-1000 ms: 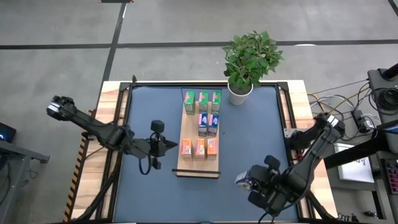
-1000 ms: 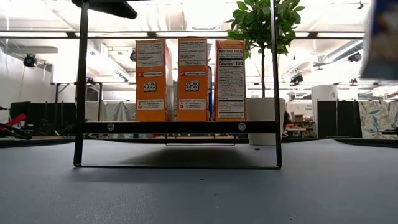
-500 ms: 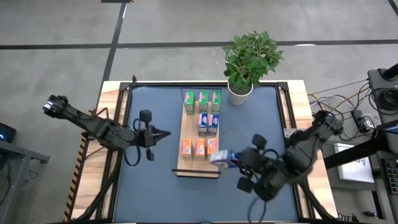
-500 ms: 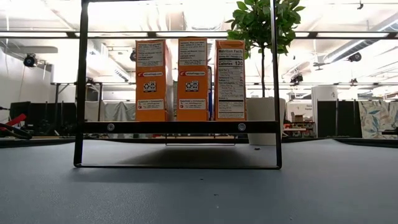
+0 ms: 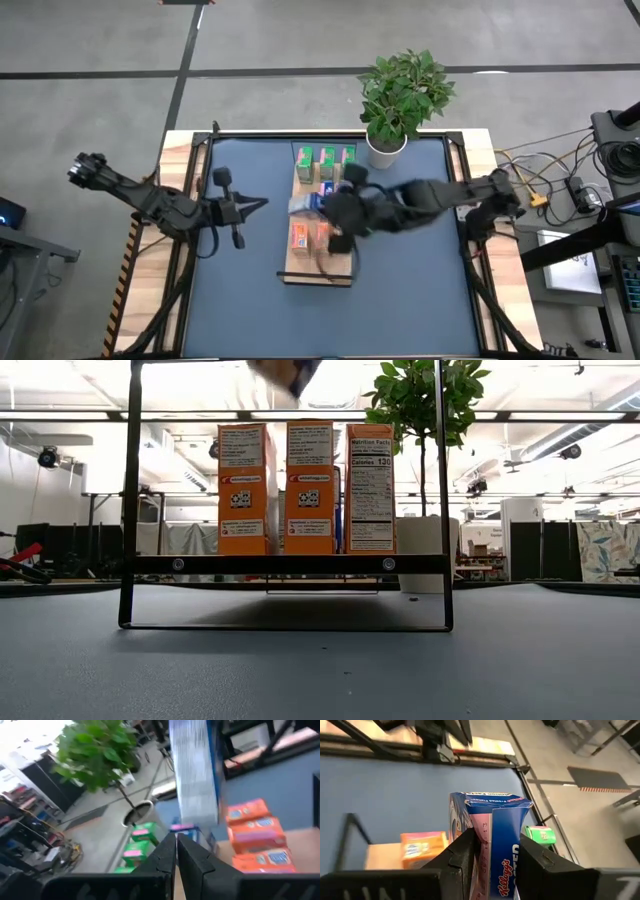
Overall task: Stack cereal on shelf
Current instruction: Put the blue cereal box on the shelf aligned with the other blue cereal boxes
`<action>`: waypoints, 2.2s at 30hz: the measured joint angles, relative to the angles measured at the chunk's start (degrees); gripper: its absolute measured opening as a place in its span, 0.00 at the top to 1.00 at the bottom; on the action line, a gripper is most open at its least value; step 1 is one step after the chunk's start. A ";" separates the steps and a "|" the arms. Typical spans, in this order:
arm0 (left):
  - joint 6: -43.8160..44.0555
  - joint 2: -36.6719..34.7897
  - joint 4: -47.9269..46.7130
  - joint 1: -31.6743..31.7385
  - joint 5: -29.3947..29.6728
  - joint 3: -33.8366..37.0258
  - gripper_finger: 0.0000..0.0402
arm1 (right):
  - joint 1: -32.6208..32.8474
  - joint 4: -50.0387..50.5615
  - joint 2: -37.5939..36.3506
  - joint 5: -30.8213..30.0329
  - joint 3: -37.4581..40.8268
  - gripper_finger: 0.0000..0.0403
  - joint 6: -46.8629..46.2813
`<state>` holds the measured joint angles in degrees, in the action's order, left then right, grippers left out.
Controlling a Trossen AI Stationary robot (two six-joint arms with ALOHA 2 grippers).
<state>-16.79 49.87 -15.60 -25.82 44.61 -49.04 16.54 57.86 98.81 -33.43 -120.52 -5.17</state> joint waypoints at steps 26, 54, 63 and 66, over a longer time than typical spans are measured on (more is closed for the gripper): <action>-0.82 -0.93 0.36 0.01 0.20 1.09 1.00 | -18.09 -4.14 16.58 14.56 -0.16 0.76 14.13; 2.77 -0.20 1.52 0.04 0.27 4.94 1.00 | -18.35 -5.08 17.57 18.97 1.41 0.53 14.73; 4.40 -0.22 1.51 0.04 0.26 5.98 1.00 | -17.51 -3.38 16.33 18.89 -1.10 0.53 14.75; 5.75 -0.22 1.76 0.05 0.29 7.96 1.00 | -16.57 -2.18 14.93 18.93 -2.00 0.54 14.78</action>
<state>-11.05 49.65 -13.84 -25.76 44.90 -41.08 -0.02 55.68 113.74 -14.50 -122.52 9.61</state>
